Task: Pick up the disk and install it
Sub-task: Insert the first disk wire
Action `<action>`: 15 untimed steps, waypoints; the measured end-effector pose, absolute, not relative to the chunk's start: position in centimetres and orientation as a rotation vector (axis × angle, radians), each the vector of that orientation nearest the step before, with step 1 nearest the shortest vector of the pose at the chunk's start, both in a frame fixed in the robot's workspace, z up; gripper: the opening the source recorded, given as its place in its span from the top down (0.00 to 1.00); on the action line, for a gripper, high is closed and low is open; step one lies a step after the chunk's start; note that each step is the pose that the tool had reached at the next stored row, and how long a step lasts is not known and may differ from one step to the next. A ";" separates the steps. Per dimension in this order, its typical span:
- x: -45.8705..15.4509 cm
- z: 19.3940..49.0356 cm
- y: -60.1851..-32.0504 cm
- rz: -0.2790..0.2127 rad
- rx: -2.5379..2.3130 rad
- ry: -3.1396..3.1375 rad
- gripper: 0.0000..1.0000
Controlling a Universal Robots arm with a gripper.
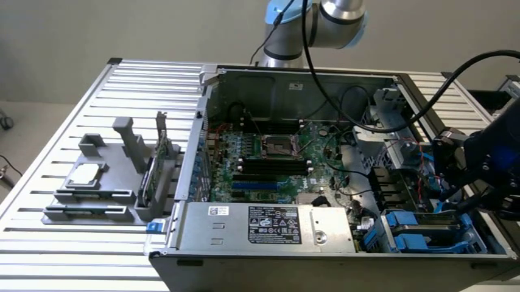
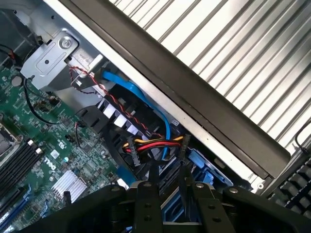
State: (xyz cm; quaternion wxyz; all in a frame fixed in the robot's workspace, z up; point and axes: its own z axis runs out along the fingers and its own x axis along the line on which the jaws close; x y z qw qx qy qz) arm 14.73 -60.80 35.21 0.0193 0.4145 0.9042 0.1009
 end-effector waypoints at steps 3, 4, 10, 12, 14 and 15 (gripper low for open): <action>15.1 34.9 -60.8 0.329 1.302 2.802 0.69; 15.2 34.8 -60.8 0.333 1.307 2.800 0.69; 15.5 34.4 -61.0 0.341 1.331 2.788 0.69; 15.6 34.3 -61.1 0.343 1.339 2.784 0.69; 15.6 34.1 -61.2 0.345 1.349 2.779 0.69; 15.6 34.1 -61.3 0.345 1.354 2.776 0.69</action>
